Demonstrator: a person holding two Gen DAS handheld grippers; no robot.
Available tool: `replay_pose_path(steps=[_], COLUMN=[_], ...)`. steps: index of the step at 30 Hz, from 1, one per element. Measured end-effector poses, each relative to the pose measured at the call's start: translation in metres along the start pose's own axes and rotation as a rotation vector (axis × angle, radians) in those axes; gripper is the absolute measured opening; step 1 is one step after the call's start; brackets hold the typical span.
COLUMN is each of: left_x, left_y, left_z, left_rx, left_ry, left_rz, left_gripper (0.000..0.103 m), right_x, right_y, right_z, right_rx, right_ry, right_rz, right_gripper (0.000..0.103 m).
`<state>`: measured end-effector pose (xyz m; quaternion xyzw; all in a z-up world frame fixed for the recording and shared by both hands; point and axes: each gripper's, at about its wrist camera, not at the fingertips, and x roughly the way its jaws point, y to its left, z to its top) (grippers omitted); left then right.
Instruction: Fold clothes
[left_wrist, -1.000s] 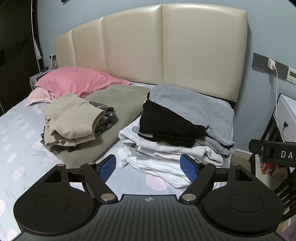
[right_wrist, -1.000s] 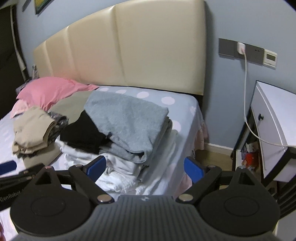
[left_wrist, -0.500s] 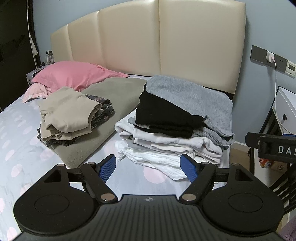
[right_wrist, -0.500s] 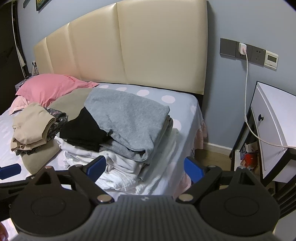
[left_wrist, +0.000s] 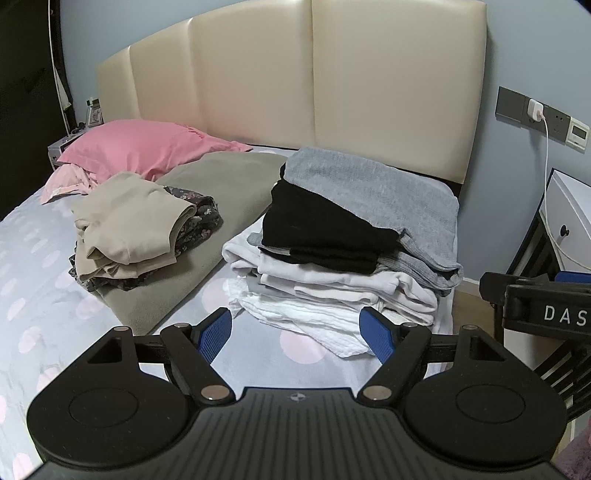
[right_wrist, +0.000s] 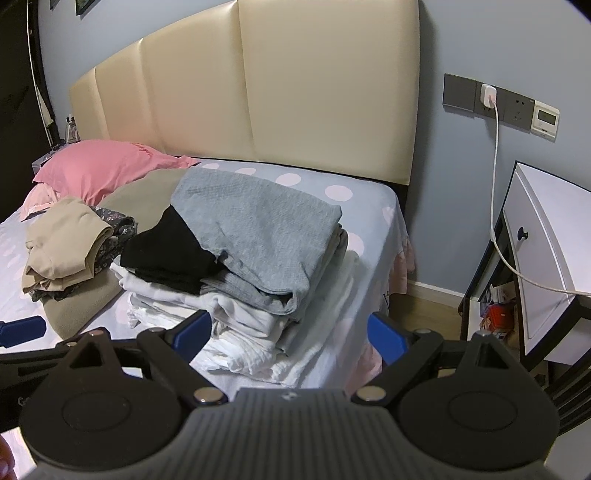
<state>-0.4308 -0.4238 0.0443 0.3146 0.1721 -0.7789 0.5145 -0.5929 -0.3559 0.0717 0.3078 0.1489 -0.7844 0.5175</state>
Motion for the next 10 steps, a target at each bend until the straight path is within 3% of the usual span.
replay_pose_path(steps=[10], left_x=[0.0032], left_y=[-0.0013], left_z=[-0.0001], left_rx=[-0.002], left_ry=[0.010], left_rz=[-0.003], left_gripper=[0.075], right_x=[0.0015], right_y=[-0.0004], right_z=[-0.0003], right_rx=[0.003], right_ry=[0.008], right_rz=[0.000], right_gripper=[0.093])
